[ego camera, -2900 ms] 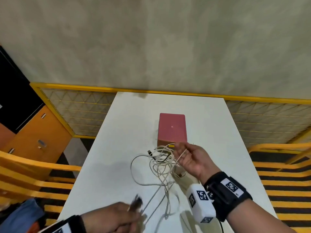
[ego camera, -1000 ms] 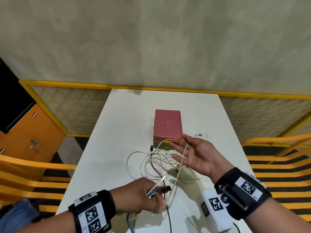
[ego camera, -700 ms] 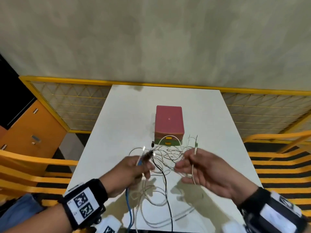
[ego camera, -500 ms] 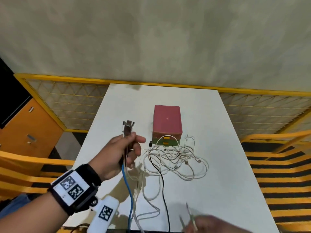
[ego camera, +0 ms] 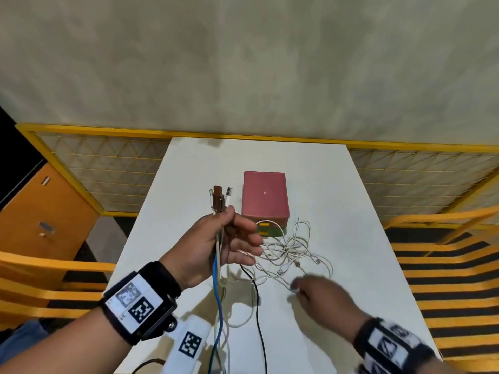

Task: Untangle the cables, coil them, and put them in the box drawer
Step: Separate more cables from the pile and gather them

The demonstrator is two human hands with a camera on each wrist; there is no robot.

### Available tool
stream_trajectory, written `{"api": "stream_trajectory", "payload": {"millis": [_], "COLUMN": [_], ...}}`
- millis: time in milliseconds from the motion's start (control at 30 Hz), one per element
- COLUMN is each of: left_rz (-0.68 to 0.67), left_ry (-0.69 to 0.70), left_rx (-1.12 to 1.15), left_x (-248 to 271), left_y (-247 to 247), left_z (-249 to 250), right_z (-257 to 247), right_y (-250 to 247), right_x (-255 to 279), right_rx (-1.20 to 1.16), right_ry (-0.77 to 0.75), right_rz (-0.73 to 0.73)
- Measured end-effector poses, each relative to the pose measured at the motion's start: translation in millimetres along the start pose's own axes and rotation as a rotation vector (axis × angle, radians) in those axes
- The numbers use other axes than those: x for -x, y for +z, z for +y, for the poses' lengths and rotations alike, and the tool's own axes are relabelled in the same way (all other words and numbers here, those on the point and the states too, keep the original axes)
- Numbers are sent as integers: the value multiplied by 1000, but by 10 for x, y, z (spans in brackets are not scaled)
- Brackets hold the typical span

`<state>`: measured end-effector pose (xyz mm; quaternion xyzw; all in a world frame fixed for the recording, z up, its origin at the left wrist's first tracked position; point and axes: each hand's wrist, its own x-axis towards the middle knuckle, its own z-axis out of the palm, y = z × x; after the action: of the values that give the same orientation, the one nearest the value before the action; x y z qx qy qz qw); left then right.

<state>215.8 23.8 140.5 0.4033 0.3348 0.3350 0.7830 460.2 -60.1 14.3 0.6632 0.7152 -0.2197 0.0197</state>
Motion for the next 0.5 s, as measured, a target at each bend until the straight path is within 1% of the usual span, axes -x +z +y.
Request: {"api": "stream_trajectory", "payload": {"millis": [33,67,100,167,200,233,267,300,367,400,500], "left_rz": [-25,-42,-49,-54,-59,-57,-48,-34,-5,7,30], "left_ry": [15,39,63,100,108,113,112,104,86,78,72], "left_rx": [-6,-20,-35,-59,-59,-51,-39,-29,-16,-2,-14], "left_x": [-18,-39,-60,-103,-122,-140,-150,-161,-179,-188,-220], "left_y": [16,29,44,66,77,83,90,93,81,61,-16], "left_z": [-22,-38,-55,-71,-80,-77,-77,-78,-96,-105,-155], "right_z": [75,87,109,125,118,109,100,89,120,166,274], "right_y": [-67,-135,-161,-93,-64,-20,35,81,189,246,334], "right_x": [-228,-462,-650,-841,-905,-961,-975,-978,-959,-955,-921], "right_rx": [23,99,165,304,329,366,385,385,362,352,316], "right_ry": [10,-20,-8,32,49,63,67,71,85,64,31], "right_rz": [55,146,108,28,21,11,34,73,100,130,131]}}
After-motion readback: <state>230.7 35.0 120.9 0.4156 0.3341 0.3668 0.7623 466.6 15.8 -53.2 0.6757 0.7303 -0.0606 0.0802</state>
